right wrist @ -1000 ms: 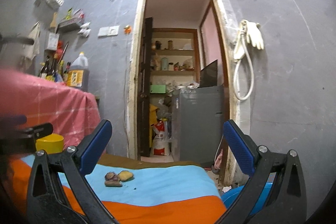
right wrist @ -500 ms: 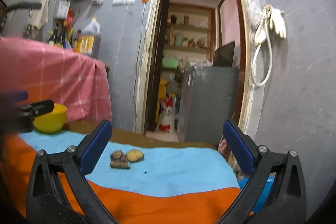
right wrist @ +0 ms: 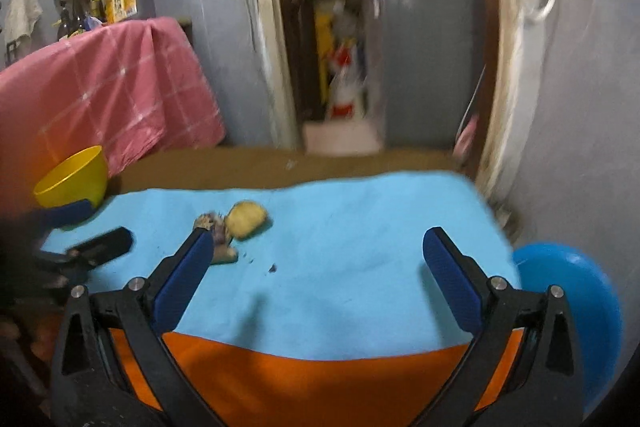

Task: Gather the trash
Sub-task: 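Move both tools back over the blanket toward the potato pieces, then grasp the purple onion with left tool while right tool grasps the potato slice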

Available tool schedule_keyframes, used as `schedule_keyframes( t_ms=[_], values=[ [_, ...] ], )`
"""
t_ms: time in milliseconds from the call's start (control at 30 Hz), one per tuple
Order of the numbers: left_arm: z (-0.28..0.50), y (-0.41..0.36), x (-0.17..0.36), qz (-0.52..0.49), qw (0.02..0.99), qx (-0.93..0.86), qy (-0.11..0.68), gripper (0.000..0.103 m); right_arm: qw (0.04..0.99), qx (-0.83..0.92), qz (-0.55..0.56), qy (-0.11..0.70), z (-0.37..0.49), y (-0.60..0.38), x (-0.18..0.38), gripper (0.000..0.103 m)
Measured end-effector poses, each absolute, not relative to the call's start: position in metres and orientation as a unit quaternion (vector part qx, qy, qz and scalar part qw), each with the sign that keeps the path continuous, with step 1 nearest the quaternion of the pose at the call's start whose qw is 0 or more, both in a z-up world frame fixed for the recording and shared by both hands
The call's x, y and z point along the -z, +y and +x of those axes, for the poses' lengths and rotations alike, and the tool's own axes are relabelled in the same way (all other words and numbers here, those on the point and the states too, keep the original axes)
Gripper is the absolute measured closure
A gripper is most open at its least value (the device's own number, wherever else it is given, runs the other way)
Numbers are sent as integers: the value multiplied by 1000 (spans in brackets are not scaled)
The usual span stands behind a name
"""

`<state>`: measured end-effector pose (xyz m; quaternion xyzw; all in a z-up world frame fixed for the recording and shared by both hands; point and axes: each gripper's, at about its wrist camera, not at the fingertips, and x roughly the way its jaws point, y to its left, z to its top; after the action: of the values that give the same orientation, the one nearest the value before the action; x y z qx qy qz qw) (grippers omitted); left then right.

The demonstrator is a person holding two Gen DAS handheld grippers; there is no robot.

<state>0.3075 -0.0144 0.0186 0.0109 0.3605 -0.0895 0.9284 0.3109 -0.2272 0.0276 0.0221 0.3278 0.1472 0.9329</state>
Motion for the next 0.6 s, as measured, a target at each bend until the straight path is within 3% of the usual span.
schedule_keyframes(
  t_ms=[133,300,533,600],
  values=[
    [327,-22,-12,2,912,109,396,13,916,-161,43,364,326,-233,-19,0],
    [343,-34,-5,-2,893,134,430,40,905,-166,48,390,339,-231,-15,0],
    [361,-49,-4,0,886,146,441,56,902,-161,64,397,352,-235,-16,7],
    [362,-52,-1,6,882,151,447,71,901,-162,68,397,354,-236,-15,8]
  ],
)
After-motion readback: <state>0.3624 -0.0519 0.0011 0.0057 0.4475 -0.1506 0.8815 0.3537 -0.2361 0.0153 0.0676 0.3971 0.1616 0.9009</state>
